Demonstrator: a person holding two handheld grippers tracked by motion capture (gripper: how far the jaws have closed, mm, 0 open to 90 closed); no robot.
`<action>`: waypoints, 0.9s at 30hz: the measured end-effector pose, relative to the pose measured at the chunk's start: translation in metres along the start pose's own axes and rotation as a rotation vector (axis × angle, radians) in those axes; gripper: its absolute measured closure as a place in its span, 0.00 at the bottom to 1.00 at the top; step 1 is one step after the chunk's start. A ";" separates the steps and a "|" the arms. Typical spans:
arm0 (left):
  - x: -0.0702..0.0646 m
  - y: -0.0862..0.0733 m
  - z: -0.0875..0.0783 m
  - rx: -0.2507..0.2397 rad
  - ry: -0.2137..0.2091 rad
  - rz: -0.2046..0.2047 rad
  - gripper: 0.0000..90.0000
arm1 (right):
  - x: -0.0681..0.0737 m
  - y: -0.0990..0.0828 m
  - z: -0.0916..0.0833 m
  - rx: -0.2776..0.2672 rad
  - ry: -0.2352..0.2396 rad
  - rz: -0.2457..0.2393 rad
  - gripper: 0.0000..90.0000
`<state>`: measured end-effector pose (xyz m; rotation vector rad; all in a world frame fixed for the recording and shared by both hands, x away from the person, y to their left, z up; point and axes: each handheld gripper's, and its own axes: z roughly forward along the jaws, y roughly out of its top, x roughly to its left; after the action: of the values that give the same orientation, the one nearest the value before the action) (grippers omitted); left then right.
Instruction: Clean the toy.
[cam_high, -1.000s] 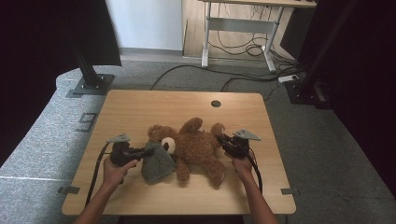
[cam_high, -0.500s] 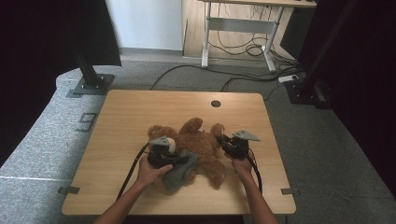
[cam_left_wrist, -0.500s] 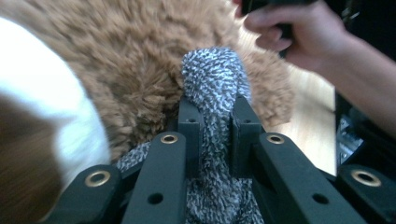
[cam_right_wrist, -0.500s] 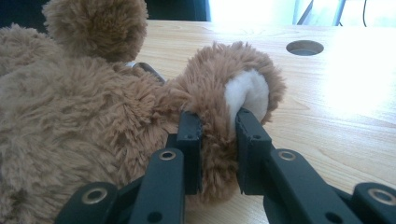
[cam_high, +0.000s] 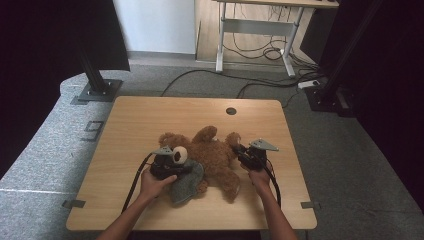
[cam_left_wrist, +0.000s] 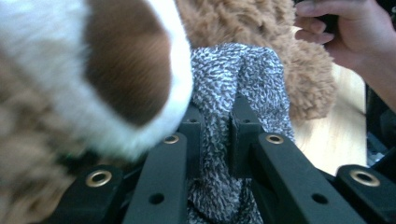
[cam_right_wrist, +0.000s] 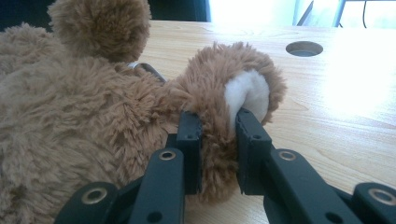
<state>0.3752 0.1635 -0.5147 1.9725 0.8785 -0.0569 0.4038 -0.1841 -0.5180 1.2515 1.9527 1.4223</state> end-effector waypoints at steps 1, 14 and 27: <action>0.001 -0.001 -0.002 0.000 0.008 0.001 0.87 | 0.000 0.000 0.000 0.000 0.000 0.000 0.82; -0.012 0.002 -0.027 -0.058 -0.004 0.042 0.87 | -0.001 0.000 0.001 0.000 -0.002 -0.001 0.82; -0.064 0.046 0.022 -0.039 -0.130 0.131 0.87 | 0.000 0.000 0.002 -0.001 -0.002 0.000 0.82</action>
<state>0.3619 0.0972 -0.4683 1.9618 0.6607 -0.0901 0.4047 -0.1828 -0.5188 1.2518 1.9503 1.4208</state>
